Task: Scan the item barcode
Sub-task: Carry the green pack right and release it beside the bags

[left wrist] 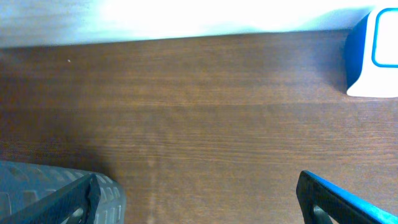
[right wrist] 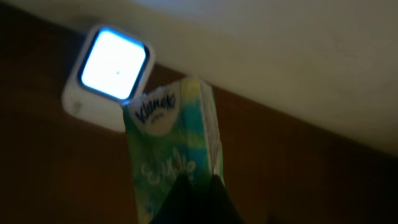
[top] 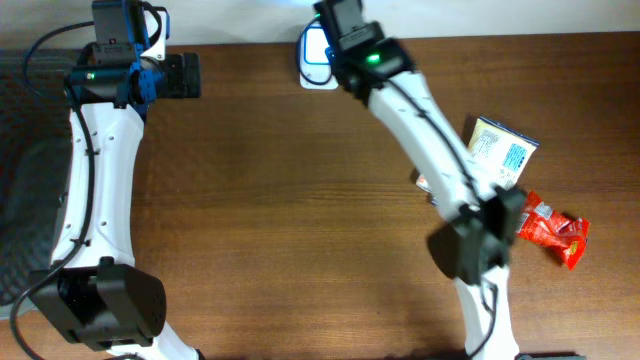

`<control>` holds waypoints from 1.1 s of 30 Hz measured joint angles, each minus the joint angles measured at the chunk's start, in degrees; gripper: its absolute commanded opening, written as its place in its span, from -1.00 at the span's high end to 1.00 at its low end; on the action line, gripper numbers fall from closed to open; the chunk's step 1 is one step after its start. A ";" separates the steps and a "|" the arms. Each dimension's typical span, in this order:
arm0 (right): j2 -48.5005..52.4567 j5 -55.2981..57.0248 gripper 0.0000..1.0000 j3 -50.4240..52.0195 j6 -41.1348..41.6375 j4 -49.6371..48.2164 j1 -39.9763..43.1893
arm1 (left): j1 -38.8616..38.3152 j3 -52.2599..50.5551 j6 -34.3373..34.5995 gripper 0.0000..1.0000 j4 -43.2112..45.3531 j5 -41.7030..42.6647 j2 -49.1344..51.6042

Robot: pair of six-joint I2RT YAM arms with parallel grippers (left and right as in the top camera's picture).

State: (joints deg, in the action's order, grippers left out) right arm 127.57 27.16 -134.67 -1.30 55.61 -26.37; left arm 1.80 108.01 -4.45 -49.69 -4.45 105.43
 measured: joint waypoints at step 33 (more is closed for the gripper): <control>-26.38 -9.03 -0.97 13.53 41.62 37.68 13.90 | 0.00 0.00 0.00 -0.98 0.02 -0.02 0.00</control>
State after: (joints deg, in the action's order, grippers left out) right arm 101.19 18.13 -121.14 40.32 93.30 -12.47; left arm 1.80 108.01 -4.45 -49.67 -4.47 105.43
